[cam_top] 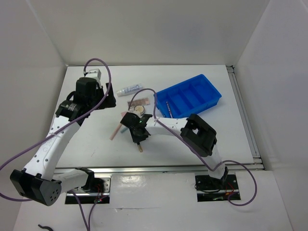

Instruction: Organize the makeup

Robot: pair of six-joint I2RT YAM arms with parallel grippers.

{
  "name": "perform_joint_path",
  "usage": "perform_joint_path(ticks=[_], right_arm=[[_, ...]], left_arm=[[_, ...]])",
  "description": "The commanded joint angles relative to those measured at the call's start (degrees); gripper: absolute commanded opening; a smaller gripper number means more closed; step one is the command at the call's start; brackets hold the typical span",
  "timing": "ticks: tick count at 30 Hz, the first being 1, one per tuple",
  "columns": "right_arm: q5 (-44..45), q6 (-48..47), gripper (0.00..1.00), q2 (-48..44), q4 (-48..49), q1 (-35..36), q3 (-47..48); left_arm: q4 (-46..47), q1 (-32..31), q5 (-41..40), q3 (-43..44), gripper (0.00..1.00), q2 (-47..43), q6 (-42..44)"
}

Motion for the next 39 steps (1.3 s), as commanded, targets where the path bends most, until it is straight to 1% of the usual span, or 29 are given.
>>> perform_joint_path(ticks=[1,3,7,9,10,11,13,14,15,16,19,21,25,26,29,30,31,32,33,34,35,38,39], right_arm=[[4.5,1.3,0.04,-4.1,-5.0,0.3,-1.4],[6.2,-1.5,0.01,-7.4,-5.5,0.3,-1.4],[11.4,-5.9,0.01,-12.9,-8.9,-0.8,1.3],[13.3,-8.0,0.01,-16.1,-8.9,-3.2,2.6],[14.0,-10.6,0.01,-17.1,-8.9,-4.3,2.6],[14.7,-11.9,0.01,-18.0,-8.9,-7.1,2.6],[14.7,-14.6,0.01,-20.0,-6.0,-10.2,3.1],[14.7,-17.5,0.01,-20.0,-4.9,-13.1,3.1],[15.2,-18.4,0.01,-20.0,-4.3,-14.4,3.1],[15.2,-19.6,0.01,-20.0,-2.9,-15.6,3.1],[17.1,-24.4,0.01,-17.6,-0.2,-19.1,3.1],[17.1,-26.4,0.01,-15.7,2.4,-20.8,3.1],[16.6,-28.8,0.01,-12.8,5.0,-23.6,3.1],[16.6,-28.8,0.01,-11.8,5.6,-25.1,3.1],[15.6,-29.4,0.01,-10.2,5.6,-26.5,4.7],[14.9,-29.4,0.03,-9.1,5.6,-26.5,5.3],[14.9,-29.4,0.08,-9.1,4.8,-26.5,5.3],[14.9,-29.9,0.19,-8.3,4.8,-26.5,5.9],[14.9,-29.9,0.25,-8.3,4.2,-26.5,5.9],[14.9,-29.9,0.34,-8.3,3.7,-26.5,5.9],[14.9,-29.9,0.52,-8.3,3.7,-26.5,5.9],[15.5,-29.3,0.64,-11.5,3.7,-26.5,5.9],[15.5,-28.7,0.64,-12.4,3.1,-26.5,5.9]], left_arm=[[0.7,-0.1,-0.2,-0.5,1.00,-1.5,1.5],[1.2,-0.1,-0.2,-0.5,1.00,-1.5,1.5],[1.2,-0.1,1.0,-1.2,1.00,-1.5,1.5],[1.7,-0.1,1.6,-1.7,1.00,-1.5,1.5],[1.7,-0.1,2.2,-1.7,1.00,-1.5,1.5],[1.7,-0.1,2.2,-1.7,1.00,-1.0,1.5],[1.7,-0.1,2.7,-2.2,1.00,-1.0,1.0],[1.7,-0.1,2.7,-2.8,1.00,-0.5,1.0],[2.4,-0.1,3.9,-2.8,1.00,-0.5,1.0],[2.4,-0.1,5.7,-2.8,1.00,0.5,1.9],[0.8,-0.1,7.4,-1.7,1.00,4.2,2.4],[0.0,-0.1,8.1,-1.7,1.00,4.8,2.5],[0.5,-0.1,7.5,-2.2,1.00,4.8,2.5],[0.5,-0.1,7.5,-2.2,1.00,4.8,2.5],[0.5,-0.1,6.8,-2.9,1.00,4.8,2.5],[0.5,-0.1,6.8,-2.9,1.00,4.8,2.5],[0.5,-0.1,6.8,-3.4,1.00,4.8,2.5],[0.5,-0.1,6.8,-3.4,1.00,5.4,2.5],[0.5,-0.1,6.3,-3.4,1.00,5.4,2.5],[0.5,-0.1,6.3,-3.4,1.00,6.0,2.5],[0.5,-0.1,6.3,-3.4,1.00,6.1,1.9],[1.0,-0.1,6.8,-2.9,1.00,6.6,1.9],[1.0,-0.1,6.8,-2.2,1.00,6.6,1.9]])
